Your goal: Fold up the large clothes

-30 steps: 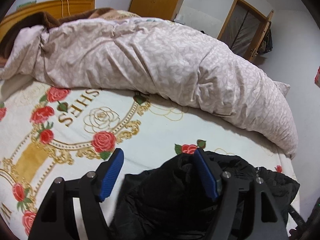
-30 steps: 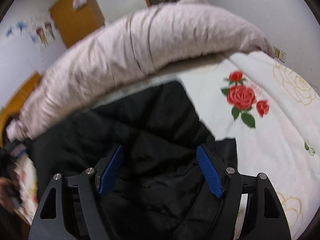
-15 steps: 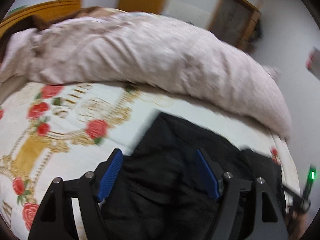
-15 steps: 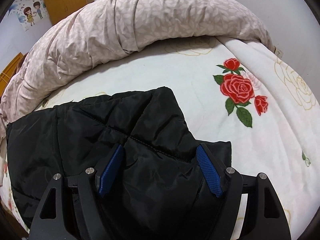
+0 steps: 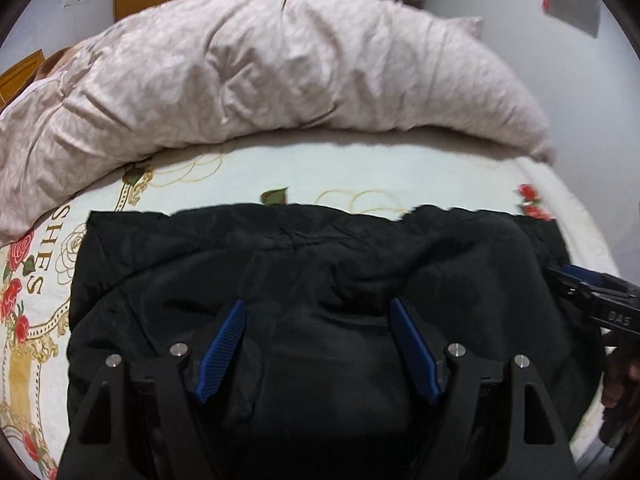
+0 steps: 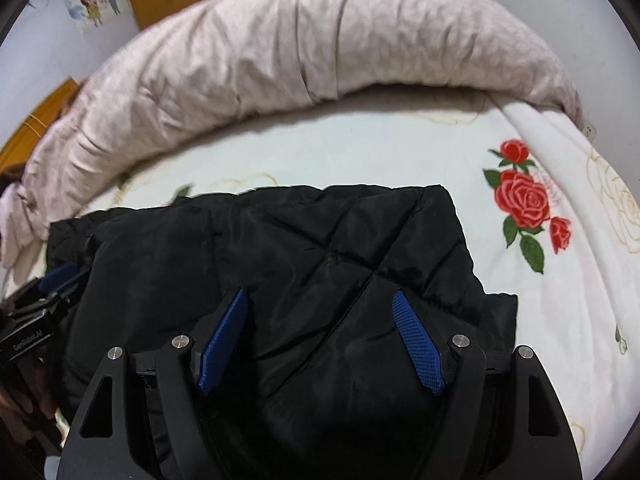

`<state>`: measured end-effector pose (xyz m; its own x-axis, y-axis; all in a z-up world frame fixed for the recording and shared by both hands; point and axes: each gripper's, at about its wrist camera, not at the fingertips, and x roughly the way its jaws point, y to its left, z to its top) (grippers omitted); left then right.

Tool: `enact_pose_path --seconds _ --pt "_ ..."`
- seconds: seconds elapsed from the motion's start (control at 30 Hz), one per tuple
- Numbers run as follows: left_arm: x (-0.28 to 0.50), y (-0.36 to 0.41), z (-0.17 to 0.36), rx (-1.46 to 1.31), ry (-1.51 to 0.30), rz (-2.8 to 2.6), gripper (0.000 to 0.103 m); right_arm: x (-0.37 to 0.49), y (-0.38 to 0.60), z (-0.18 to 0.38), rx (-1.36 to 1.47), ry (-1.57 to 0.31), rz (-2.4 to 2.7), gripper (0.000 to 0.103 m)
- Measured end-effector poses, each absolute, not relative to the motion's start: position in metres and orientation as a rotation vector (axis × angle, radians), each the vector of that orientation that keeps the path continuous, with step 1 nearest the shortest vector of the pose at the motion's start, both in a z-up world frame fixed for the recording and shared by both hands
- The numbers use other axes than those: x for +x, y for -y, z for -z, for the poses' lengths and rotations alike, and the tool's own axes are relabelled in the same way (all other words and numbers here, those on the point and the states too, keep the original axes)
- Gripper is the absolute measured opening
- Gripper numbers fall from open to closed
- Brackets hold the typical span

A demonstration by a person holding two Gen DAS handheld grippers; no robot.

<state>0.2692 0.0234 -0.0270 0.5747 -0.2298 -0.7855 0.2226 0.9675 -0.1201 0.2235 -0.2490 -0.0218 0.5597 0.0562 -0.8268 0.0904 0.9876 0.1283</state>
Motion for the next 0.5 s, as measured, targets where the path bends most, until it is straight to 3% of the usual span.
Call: enact_pose_path --seconds 0.3,0.5 --pt "0.309 -0.025 0.060 -0.025 -0.961 0.211 0.078 0.262 0.265 0.058 0.141 -1.067 0.061 0.075" --pt "0.308 -0.036 0.039 -0.005 -0.962 0.247 0.077 0.256 0.274 0.044 0.164 -1.044 0.071 0.072"
